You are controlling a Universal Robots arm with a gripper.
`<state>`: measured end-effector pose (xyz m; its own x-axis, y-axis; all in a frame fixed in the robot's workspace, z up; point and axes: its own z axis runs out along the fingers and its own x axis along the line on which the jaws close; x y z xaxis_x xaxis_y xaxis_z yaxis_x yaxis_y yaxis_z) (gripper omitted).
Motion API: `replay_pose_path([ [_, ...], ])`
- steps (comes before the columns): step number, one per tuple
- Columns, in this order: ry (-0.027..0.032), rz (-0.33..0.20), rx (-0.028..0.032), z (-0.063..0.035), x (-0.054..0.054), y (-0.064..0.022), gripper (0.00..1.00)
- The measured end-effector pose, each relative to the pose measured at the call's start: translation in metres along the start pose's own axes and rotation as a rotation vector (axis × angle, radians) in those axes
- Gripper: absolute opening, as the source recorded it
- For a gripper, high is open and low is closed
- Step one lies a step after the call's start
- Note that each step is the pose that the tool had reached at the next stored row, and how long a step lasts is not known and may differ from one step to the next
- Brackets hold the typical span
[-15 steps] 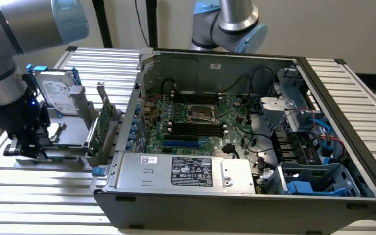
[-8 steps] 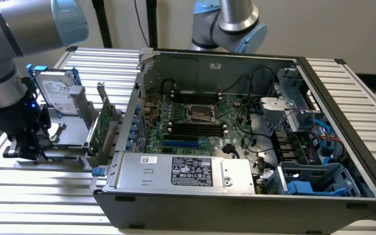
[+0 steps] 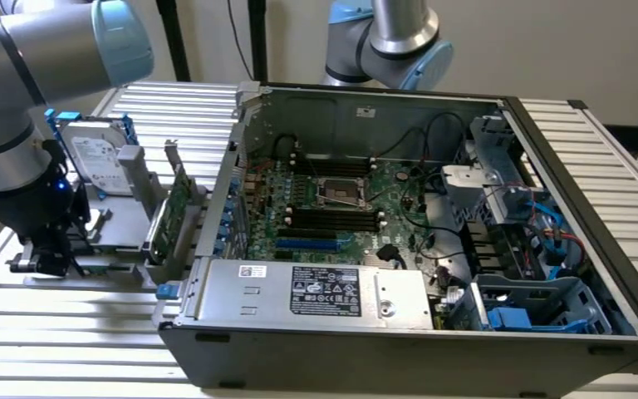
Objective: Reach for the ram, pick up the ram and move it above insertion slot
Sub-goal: 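Pick up the ram and move it above insertion slot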
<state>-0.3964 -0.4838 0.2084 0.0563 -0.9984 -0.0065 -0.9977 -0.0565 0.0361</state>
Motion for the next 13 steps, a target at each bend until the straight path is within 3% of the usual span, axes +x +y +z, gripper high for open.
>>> replay_pose_path([
  [13,-0.0002,0.004,0.0,0.0079,-0.0005,-0.0041,0.42],
])
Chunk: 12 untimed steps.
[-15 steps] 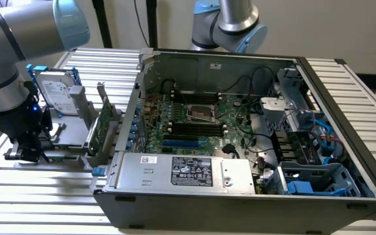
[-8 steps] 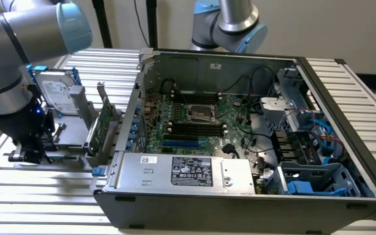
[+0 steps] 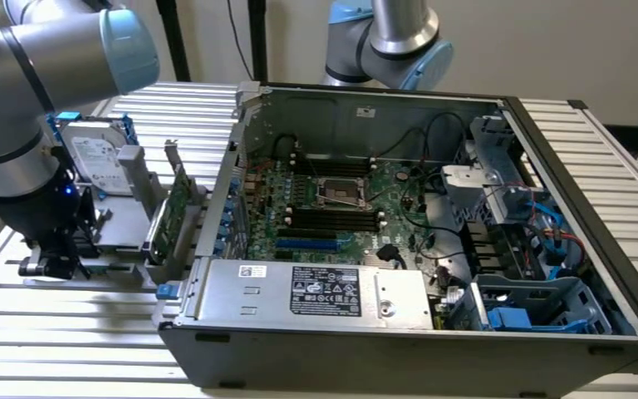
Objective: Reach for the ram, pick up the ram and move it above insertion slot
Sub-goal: 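Pick up the ram and move it above insertion slot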
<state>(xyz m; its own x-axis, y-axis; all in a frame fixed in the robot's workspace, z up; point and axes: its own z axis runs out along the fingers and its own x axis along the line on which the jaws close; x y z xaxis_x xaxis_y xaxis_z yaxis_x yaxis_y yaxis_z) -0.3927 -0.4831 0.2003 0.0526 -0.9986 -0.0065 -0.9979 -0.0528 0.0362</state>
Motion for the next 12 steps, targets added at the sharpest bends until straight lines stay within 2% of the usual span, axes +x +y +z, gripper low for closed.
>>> replay_pose_path([
  [8,-0.0009,0.0,-0.0001,0.0028,-0.0007,-0.0003,0.42],
  [9,-0.0012,0.0,-0.0002,0.0029,-0.0007,-0.0003,0.4],
  [11,-0.0027,0.0,0.0001,0.0032,-0.0007,-0.0006,0.27],
  [12,-0.0035,0.0,0.0002,0.0033,-0.0007,-0.0007,0.27],
])
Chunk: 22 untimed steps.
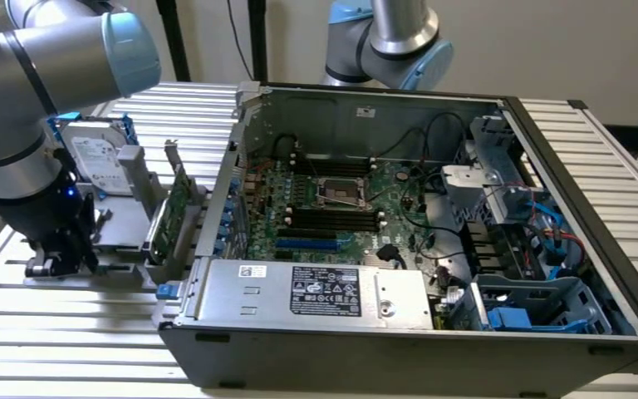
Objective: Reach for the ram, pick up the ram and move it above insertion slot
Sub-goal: 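Pick up the ram and move it above insertion slot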
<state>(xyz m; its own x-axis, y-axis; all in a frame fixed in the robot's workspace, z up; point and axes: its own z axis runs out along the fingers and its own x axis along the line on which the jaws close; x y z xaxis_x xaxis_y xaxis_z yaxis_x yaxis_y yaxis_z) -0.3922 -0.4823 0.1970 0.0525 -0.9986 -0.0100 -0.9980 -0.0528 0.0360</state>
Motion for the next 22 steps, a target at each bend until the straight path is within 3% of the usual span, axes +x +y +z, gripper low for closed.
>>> replay_pose_path([
  [2,-0.0016,0.0,0.0001,0.0001,0.0,-0.0003,0.16],
  [4,-0.0038,0.0,0.0002,0.0002,0.0001,-0.0006,0.14],
  [11,-0.0071,0.003,0.0005,-0.0001,0.0,-0.0013,0.14],
  [22,-0.0071,0.004,0.0004,-0.0046,0.0,-0.0012,0.14],
])
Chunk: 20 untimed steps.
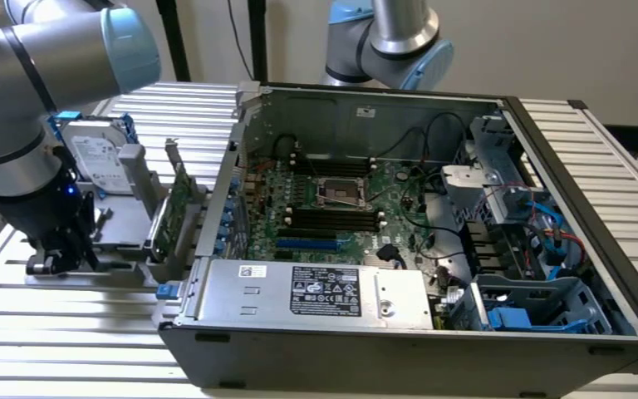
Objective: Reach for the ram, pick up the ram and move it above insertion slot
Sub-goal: 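Pick up the ram and move it above insertion slot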
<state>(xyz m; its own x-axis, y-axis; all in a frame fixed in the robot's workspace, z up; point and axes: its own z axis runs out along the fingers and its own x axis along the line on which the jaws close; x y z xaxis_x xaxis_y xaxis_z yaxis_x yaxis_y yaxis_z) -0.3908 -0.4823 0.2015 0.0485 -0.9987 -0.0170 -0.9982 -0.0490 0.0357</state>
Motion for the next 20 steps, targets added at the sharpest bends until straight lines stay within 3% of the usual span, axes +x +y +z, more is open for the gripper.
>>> replay_pose_path([
  [15,-0.0001,0.0,0.0,-0.0658,-0.001,0.0013,0.14],
  [20,-0.0043,-0.002,0.0003,-0.0888,-0.001,-0.012,0.14],
])
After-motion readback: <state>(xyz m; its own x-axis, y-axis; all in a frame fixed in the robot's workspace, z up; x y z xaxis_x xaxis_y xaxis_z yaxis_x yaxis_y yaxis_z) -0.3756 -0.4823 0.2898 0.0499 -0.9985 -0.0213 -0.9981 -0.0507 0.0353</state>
